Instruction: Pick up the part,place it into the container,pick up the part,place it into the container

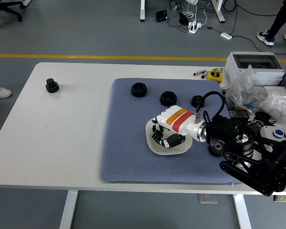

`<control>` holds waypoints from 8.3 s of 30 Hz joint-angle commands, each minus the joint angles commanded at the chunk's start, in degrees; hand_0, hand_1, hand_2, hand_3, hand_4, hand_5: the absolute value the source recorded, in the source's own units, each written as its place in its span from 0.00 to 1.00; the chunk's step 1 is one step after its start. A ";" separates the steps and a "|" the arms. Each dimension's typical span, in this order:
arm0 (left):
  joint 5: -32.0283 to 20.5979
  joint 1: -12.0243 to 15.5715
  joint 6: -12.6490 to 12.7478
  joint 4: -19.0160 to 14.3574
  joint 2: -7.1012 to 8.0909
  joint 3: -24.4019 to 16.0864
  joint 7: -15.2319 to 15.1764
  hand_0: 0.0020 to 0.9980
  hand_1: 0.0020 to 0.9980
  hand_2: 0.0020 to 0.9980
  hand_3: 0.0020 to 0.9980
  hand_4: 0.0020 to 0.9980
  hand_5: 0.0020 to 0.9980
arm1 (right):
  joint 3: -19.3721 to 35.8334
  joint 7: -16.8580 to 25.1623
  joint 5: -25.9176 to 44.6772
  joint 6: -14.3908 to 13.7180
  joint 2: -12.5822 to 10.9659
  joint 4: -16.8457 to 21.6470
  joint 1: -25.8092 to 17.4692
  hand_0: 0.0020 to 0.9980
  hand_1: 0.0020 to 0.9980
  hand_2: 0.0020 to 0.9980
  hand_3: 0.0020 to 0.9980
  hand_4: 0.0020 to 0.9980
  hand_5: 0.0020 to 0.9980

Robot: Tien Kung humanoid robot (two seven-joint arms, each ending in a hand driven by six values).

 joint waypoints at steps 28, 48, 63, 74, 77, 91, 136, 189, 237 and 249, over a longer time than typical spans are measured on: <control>1.36 0.31 -0.25 -0.03 0.10 -0.80 0.43 0.65 0.65 0.62 0.55 0.59 0.49 | -4.53 -3.88 -6.44 -1.93 4.51 -6.61 2.15 0.20 0.40 0.48 0.70 0.89 0.29; 0.31 0.10 0.00 0.03 0.04 -0.21 0.13 0.65 0.65 0.62 0.55 0.59 0.49 | 4.14 -5.00 -7.42 0.15 -3.30 4.02 0.25 0.21 0.40 0.64 0.88 1.00 0.36; 0.03 0.69 -0.06 0.05 -0.16 -0.01 0.05 0.65 0.65 0.62 0.55 0.59 0.49 | 13.87 -4.14 13.74 5.92 -12.09 0.81 -4.55 0.50 0.62 0.72 0.79 1.00 0.38; -0.47 0.53 -0.01 0.00 -0.37 0.42 -0.17 0.65 0.64 0.62 0.55 0.59 0.49 | 17.59 -3.05 8.99 10.34 -16.44 4.04 -10.19 0.49 0.61 0.71 0.75 1.00 0.38; -0.55 0.61 0.02 0.02 -0.37 0.41 -0.18 0.65 0.64 0.62 0.55 0.59 0.49 | 18.79 -3.10 7.24 11.47 -17.88 6.58 -11.95 0.48 0.60 0.69 0.71 1.00 0.37; -0.48 0.70 -0.09 0.02 -0.37 0.43 -0.18 0.65 0.64 0.62 0.55 0.59 0.49 | 19.26 -3.98 4.91 15.66 -19.10 8.66 -14.59 0.44 0.58 0.68 0.68 1.00 0.37; -0.21 0.62 -0.26 -0.11 -0.46 0.50 -0.23 0.65 0.64 0.62 0.55 0.59 0.49 | 17.72 -3.88 6.45 11.65 -17.83 6.68 -16.18 0.15 0.38 0.45 0.48 0.87 0.34; 0.01 0.31 -0.29 -0.11 -0.05 0.27 0.01 0.65 0.64 0.62 0.55 0.59 0.49 | 2.31 -4.79 5.45 9.67 -4.34 4.20 2.76 0.05 0.27 0.39 0.46 0.83 0.36; 0.57 -0.13 -0.35 -0.21 0.25 0.10 0.19 0.65 0.65 0.62 0.55 0.59 0.49 | -1.31 -4.91 7.62 8.27 1.55 -7.50 5.26 0.05 0.27 0.40 0.46 0.81 0.41; 0.34 -0.17 -0.29 -0.22 0.27 0.23 0.13 0.65 0.65 0.62 0.55 0.59 0.49 | -2.48 -4.80 7.20 8.44 2.36 -8.29 5.19 0.05 0.28 0.40 0.46 0.81 0.41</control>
